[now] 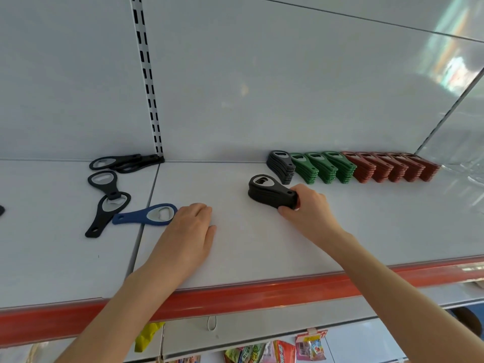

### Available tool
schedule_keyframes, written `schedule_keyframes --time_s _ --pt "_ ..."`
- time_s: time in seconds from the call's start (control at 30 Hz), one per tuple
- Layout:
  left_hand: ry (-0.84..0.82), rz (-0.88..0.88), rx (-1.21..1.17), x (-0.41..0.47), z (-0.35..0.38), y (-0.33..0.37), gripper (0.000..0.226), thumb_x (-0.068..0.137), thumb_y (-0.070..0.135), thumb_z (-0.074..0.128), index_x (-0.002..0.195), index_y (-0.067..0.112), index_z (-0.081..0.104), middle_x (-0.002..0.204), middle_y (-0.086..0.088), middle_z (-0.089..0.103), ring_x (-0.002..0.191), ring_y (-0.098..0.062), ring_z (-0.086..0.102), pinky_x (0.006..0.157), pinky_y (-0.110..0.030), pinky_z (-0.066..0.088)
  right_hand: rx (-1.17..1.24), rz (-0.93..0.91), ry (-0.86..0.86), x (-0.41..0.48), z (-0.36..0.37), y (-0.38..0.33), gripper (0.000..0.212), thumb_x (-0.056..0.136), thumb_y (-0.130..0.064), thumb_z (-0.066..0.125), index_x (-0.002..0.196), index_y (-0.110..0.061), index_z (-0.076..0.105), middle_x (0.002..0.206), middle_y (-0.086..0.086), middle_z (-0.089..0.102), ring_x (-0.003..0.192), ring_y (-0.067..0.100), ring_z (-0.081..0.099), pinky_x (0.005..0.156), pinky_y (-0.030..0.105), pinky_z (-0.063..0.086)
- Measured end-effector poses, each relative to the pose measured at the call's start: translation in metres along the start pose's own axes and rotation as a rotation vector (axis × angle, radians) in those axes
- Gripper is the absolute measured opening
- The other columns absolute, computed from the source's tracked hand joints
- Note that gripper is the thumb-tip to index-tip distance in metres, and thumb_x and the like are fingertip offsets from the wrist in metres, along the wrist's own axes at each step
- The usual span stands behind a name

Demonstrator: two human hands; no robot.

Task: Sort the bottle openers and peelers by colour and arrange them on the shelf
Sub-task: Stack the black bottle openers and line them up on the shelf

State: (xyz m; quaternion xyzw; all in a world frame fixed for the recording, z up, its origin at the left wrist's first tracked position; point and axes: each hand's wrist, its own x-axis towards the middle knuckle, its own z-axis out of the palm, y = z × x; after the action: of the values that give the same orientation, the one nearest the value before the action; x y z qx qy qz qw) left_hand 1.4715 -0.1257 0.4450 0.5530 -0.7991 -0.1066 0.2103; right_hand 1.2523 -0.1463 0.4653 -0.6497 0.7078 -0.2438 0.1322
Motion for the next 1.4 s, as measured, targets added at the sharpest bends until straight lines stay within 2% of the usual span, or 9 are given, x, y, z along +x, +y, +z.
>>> schedule_keyframes --time_s 0.1,0.2,0.33,0.43,0.6,0.73,0.93,1.1,1.4 --pt "-0.023 -0.004 0.020 -0.001 -0.001 0.000 0.037 0.095 0.015 0.045 0.128 -0.002 0.048 0.132 -0.013 0.047 0.122 -0.028 0.041 0.100 -0.029 0.031 -0.026 0.025 0.009 -0.001 0.002 -0.001 0.023 0.086 -0.015 0.057 0.106 -0.006 0.054 0.084 0.005 0.053 0.077 0.022 0.047 0.054 0.029 0.032" --pt "-0.051 0.017 0.039 -0.001 -0.005 0.002 0.036 0.095 0.017 0.046 0.124 -0.003 0.050 0.130 -0.014 0.047 0.122 -0.030 0.042 0.099 -0.031 0.032 -0.019 0.035 0.015 -0.004 0.003 -0.001 0.022 0.086 -0.016 0.057 0.104 -0.005 0.055 0.085 0.006 0.054 0.078 0.024 0.050 0.059 0.028 0.032" --pt "-0.215 0.057 0.149 0.007 -0.014 0.004 0.048 0.098 0.037 0.031 0.139 0.012 0.032 0.146 -0.003 0.028 0.136 -0.016 0.022 0.106 -0.021 0.016 -0.006 0.055 0.019 -0.006 0.003 -0.003 0.020 0.085 -0.017 0.057 0.102 -0.006 0.055 0.082 0.006 0.054 0.076 0.024 0.049 0.053 0.030 0.032" --pt "-0.324 0.110 0.201 0.019 -0.018 0.001 0.056 0.098 0.043 0.028 0.145 0.015 0.017 0.154 -0.003 0.013 0.141 -0.014 0.010 0.111 -0.023 0.008 -0.033 0.067 0.013 -0.008 0.006 -0.008 0.020 0.084 -0.018 0.057 0.099 -0.006 0.055 0.080 0.005 0.053 0.075 0.025 0.049 0.051 0.030 0.031" --pt "-0.415 0.086 0.263 0.029 -0.010 -0.015 0.065 0.095 0.052 0.022 0.148 0.018 0.003 0.156 -0.003 -0.005 0.143 -0.016 -0.006 0.116 -0.031 0.000 -0.118 0.074 0.004 -0.004 0.012 -0.020 0.020 0.086 -0.018 0.054 0.098 -0.002 0.053 0.080 0.007 0.050 0.076 0.028 0.046 0.060 0.029 0.030" --pt "-0.417 0.085 0.292 0.028 -0.006 -0.016 0.064 0.096 0.051 0.017 0.148 0.018 0.000 0.156 -0.004 -0.007 0.143 -0.017 -0.008 0.115 -0.034 -0.001 -0.136 0.120 0.017 0.011 0.014 -0.027 0.012 0.086 -0.014 0.051 0.086 -0.004 0.045 0.080 0.009 0.046 0.074 0.029 0.041 0.061 0.030 0.028" --pt "-0.436 0.086 0.312 0.028 -0.006 -0.015 0.063 0.096 0.050 0.014 0.148 0.018 -0.003 0.156 -0.005 -0.009 0.143 -0.018 -0.010 0.115 -0.035 -0.002 -0.119 0.173 0.052 0.037 0.019 -0.032 0.020 0.088 -0.011 0.049 0.075 -0.007 0.035 0.087 0.013 0.048 0.088 0.034 0.051 0.064 0.030 0.029" --pt "-0.446 0.082 0.334 0.028 -0.007 -0.014 0.063 0.096 0.050 0.013 0.148 0.018 -0.003 0.156 -0.005 -0.009 0.143 -0.018 -0.010 0.115 -0.036 -0.002 -0.090 0.152 0.058 0.037 0.022 -0.028 0.018 0.088 -0.012 0.053 0.085 -0.006 0.036 0.086 0.009 0.042 0.078 0.026 0.039 0.063 0.030 0.028" --pt "-0.451 0.080 0.339 0.026 -0.008 -0.012 0.062 0.096 0.049 0.013 0.148 0.017 -0.002 0.156 -0.005 -0.009 0.143 -0.018 -0.010 0.115 -0.036 -0.002 -0.048 0.157 0.064 0.049 0.027 -0.033 0.021 0.089 -0.012 0.056 0.086 -0.007 0.036 0.074 0.005 0.039 0.079 0.024 0.038 0.065 0.030 0.027"
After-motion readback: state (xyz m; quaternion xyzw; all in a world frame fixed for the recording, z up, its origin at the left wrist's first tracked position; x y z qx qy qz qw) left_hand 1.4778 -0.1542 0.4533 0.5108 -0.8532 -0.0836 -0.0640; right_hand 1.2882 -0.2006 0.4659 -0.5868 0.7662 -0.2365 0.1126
